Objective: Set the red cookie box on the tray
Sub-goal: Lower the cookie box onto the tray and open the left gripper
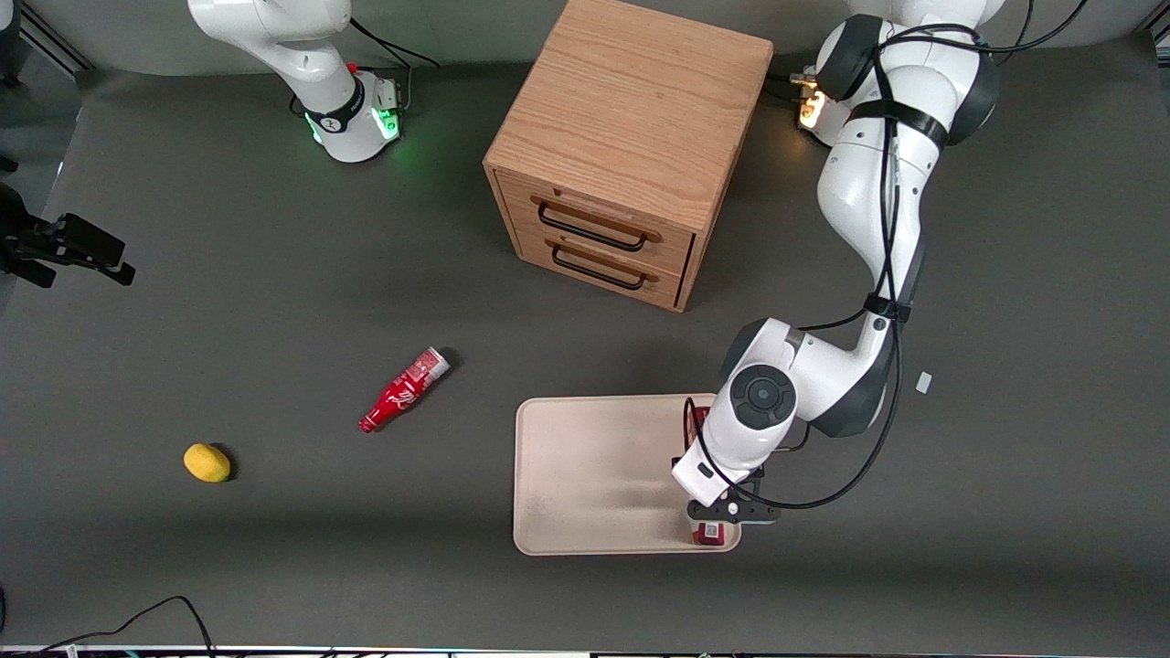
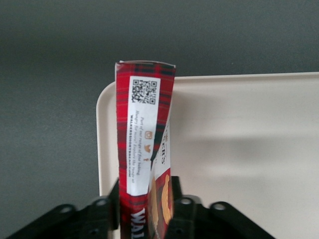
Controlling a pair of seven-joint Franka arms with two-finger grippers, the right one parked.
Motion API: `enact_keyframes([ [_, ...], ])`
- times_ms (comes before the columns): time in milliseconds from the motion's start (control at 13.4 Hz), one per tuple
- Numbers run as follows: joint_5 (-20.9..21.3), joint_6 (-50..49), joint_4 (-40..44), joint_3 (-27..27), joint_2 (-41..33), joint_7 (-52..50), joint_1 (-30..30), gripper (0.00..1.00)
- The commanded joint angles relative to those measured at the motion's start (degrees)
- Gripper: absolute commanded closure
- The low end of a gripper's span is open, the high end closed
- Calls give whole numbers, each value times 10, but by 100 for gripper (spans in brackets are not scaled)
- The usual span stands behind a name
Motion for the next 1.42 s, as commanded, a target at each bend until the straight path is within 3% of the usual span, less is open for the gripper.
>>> enact_keyframes([
  [0, 9, 3, 21, 9, 12, -12, -11, 0],
  [597, 8, -24, 22, 8, 0, -10, -10, 0],
  [1045, 0, -246, 28, -10, -92, 30, -2, 0],
  [1343, -53, -348, -19, -3, -207, 130, 46, 0],
])
